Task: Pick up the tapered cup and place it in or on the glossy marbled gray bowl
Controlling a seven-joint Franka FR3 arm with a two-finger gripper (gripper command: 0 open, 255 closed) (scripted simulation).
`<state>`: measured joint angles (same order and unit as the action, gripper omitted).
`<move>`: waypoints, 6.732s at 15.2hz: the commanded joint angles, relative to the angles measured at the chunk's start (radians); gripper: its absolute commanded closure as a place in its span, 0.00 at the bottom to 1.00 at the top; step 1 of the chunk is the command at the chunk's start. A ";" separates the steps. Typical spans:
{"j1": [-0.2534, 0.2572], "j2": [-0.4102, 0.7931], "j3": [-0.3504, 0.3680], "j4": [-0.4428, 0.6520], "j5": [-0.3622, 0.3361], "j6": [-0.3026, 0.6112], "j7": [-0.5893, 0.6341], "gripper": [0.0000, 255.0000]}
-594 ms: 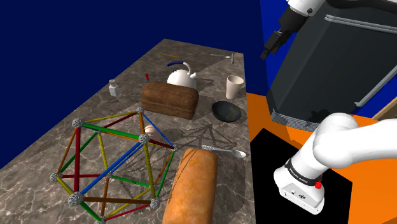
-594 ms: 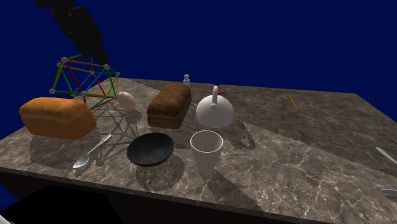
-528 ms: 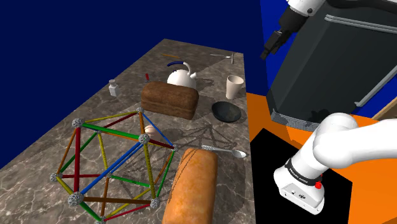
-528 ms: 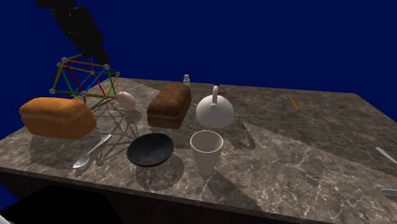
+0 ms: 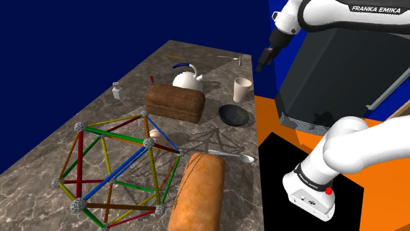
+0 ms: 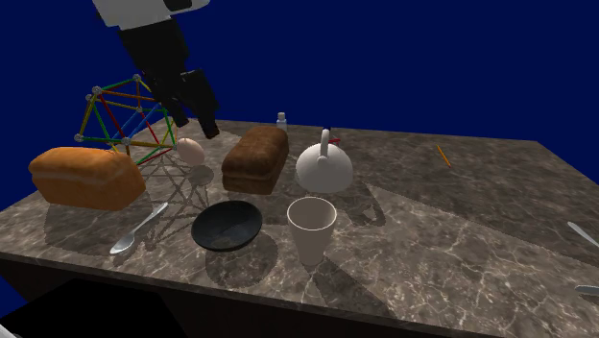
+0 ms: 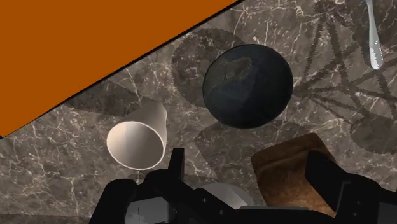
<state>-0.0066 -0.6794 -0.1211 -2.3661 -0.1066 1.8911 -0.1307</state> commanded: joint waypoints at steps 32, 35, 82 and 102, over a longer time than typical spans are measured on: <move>-0.018 0.662 -0.149 0.071 -0.046 0.514 -0.231 0.00; -0.018 0.662 -0.149 0.071 -0.046 0.514 -0.231 1.00; 0.118 0.191 0.131 0.053 -0.040 0.012 0.120 1.00; 0.111 0.255 0.129 -0.167 -0.064 0.294 0.162 1.00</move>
<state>0.1044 -0.4308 0.0072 -2.5223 -0.1684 2.1675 0.0273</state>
